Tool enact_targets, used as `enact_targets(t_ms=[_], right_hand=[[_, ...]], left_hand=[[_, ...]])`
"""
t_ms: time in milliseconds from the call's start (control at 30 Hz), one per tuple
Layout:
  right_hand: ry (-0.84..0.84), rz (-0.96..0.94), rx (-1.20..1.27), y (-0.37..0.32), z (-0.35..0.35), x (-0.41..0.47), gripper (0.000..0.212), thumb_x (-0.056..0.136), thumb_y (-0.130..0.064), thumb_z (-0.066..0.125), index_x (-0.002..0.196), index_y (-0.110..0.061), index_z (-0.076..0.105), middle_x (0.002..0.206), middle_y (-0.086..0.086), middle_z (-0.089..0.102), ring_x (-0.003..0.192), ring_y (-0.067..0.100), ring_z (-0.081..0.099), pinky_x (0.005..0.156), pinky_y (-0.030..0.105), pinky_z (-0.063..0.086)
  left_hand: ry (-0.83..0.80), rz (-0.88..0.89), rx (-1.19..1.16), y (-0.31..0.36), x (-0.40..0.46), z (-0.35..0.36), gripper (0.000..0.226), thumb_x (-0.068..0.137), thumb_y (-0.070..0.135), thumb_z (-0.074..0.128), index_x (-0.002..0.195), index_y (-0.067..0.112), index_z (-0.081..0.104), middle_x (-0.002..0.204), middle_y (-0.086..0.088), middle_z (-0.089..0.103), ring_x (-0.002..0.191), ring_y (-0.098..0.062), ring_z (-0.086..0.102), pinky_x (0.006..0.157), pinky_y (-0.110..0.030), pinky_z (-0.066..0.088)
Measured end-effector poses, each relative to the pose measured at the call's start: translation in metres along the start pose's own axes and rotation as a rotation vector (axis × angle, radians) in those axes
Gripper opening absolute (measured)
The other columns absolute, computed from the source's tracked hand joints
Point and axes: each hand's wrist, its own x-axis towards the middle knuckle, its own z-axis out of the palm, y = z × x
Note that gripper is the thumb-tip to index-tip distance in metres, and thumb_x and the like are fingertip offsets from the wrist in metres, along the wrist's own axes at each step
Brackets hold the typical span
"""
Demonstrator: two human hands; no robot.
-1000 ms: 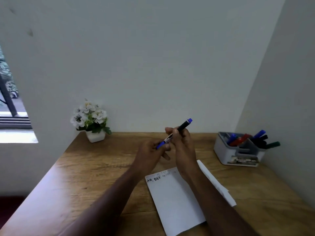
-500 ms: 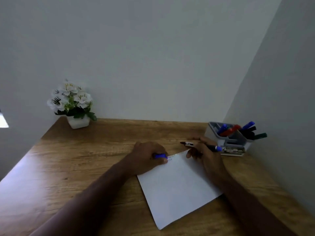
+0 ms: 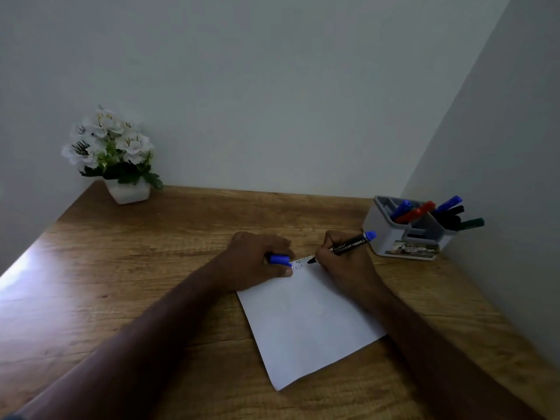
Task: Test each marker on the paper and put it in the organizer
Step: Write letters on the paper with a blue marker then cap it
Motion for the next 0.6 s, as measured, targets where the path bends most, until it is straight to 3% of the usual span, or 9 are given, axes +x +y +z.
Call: enact_targets(t_ms=[267,600], right_hand=[[0.002,-0.017,-0.006,0.0038,-0.0010,0.0019,0.032,0.079,0.007,0.060,0.056,-0.010,0.047,0.051,-0.002,0.043,0.055,0.011,0.039,0.052,0.024,0.032],[-0.009,-0.019,-0.035,0.0005,0.0016,0.0011,0.038,0.079,0.010,0.058,0.054,-0.013,0.041,0.045,-0.014,0.041,0.048,0.001,0.035,0.048,0.014,0.031]], left_hand=[[-0.006,0.011,0.012,-0.0010,0.0009,-0.0005,0.071,0.064,0.076,0.046,0.117,0.035,0.069,0.139,0.015,0.056,0.131,-0.003,0.048,0.113,-0.050,0.031],[-0.024,-0.009,0.021,0.0011,0.0019,-0.0008,0.057,0.072,0.063,0.058,0.120,0.032,0.068,0.141,0.014,0.055,0.132,-0.008,0.047,0.114,-0.051,0.029]])
